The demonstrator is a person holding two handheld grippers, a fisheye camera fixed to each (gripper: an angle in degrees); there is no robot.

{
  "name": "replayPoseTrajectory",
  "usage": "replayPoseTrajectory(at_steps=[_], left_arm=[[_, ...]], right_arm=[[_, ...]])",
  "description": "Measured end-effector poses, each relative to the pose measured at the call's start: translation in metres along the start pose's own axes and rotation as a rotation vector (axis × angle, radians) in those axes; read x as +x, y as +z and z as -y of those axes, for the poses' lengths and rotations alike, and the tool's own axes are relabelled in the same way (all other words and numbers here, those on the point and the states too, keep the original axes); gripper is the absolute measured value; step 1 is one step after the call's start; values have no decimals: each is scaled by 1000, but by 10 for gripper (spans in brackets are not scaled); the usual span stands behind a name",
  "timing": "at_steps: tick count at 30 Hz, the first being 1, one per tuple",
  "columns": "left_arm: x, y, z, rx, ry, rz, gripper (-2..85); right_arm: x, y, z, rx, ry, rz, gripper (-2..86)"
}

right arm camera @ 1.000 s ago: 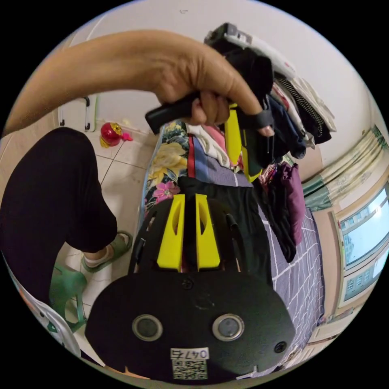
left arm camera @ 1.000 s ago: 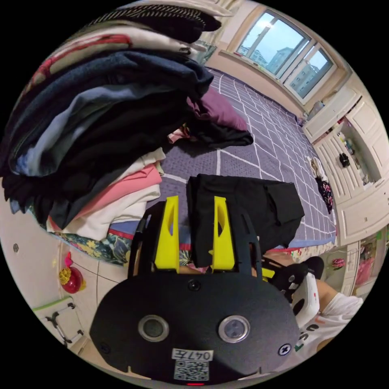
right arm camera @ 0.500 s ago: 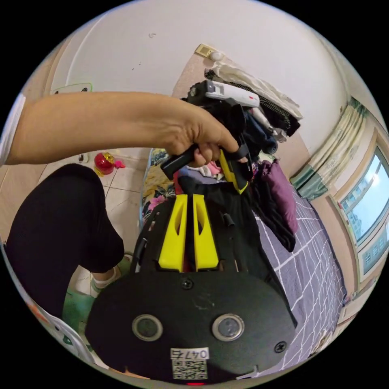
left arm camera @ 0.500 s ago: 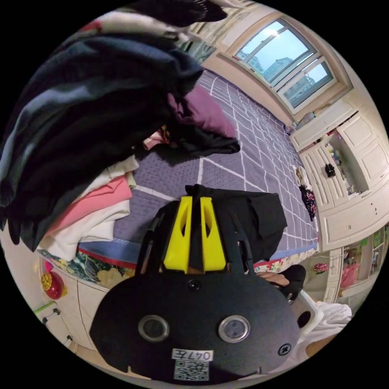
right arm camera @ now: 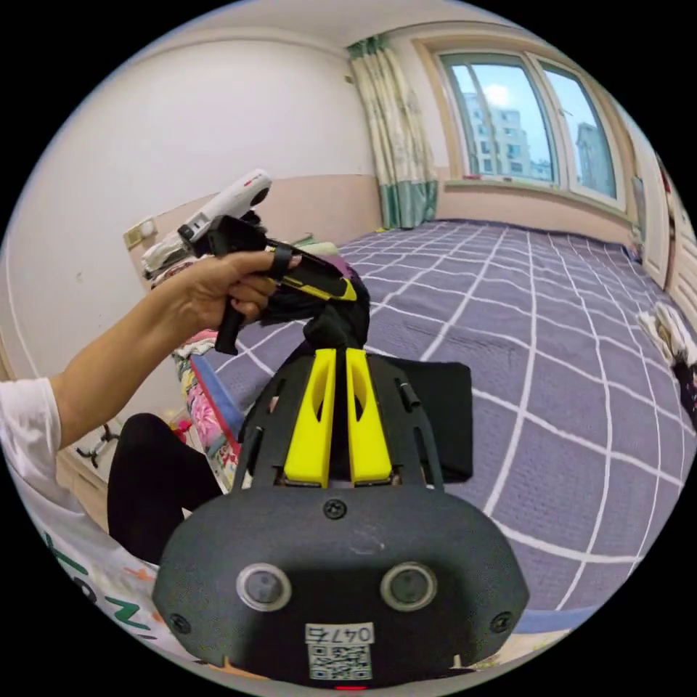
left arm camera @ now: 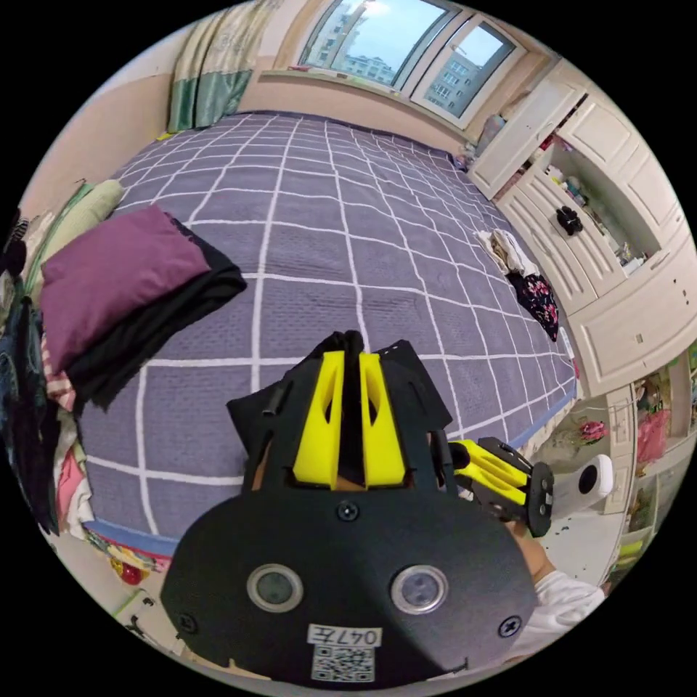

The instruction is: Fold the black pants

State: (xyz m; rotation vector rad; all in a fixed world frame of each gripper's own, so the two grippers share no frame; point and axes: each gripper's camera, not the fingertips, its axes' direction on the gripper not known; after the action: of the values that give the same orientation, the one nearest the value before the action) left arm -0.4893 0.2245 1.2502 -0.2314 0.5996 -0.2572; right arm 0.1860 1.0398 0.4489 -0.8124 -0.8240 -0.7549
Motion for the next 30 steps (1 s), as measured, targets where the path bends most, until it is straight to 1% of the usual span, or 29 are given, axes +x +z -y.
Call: replayPoseTrajectory(at_steps=[2,5,7,9,11,12,13,14,16,18,20,22,24,26,28,30], left_arm=[[18,33,8,-30,-24,-21,35],[42,76,14,-64,-47,-42,52],[54,95,17,-89,-33,-37,78],[67,108,23,-131,20,-77,143],[76,104,29,-139,67,-95,180],[83,94,34,-134,103,-106,184],[86,88,35,-121,123,-114,185],[91,72,34,-80,164,-120,177],[94,51,28,-24,207,-90,165],[88,48,17,-22,224,-57,152],[80,58,9,-41,229,-52,139],[69,74,4,-54,215,-80,130],[57,100,3,-76,173,-170,117],[51,120,6,-78,142,-161,109],[47,137,11,-86,120,-116,103],[45,159,18,-110,106,-140,100]], right_arm=[[48,-10,-9,-26,109,-4,3],[91,-15,-19,-74,197,8,9],[109,-16,-24,-100,221,17,21],[126,-17,-27,-117,261,50,51],[148,-30,-27,-61,368,57,55],[152,-36,-27,-34,390,44,50],[157,-49,-25,36,417,2,36],[159,-63,-22,113,416,-46,17],[155,-76,-12,167,355,-83,3],[149,-72,6,119,257,-60,-2],[136,-49,30,-14,112,2,-4],[123,-29,45,-85,7,17,-5],[114,-8,56,-194,-72,-56,-6],[111,9,58,-312,-104,-227,-6],[113,12,57,-367,-104,-276,-6],[118,18,55,-449,-93,-254,-6]])
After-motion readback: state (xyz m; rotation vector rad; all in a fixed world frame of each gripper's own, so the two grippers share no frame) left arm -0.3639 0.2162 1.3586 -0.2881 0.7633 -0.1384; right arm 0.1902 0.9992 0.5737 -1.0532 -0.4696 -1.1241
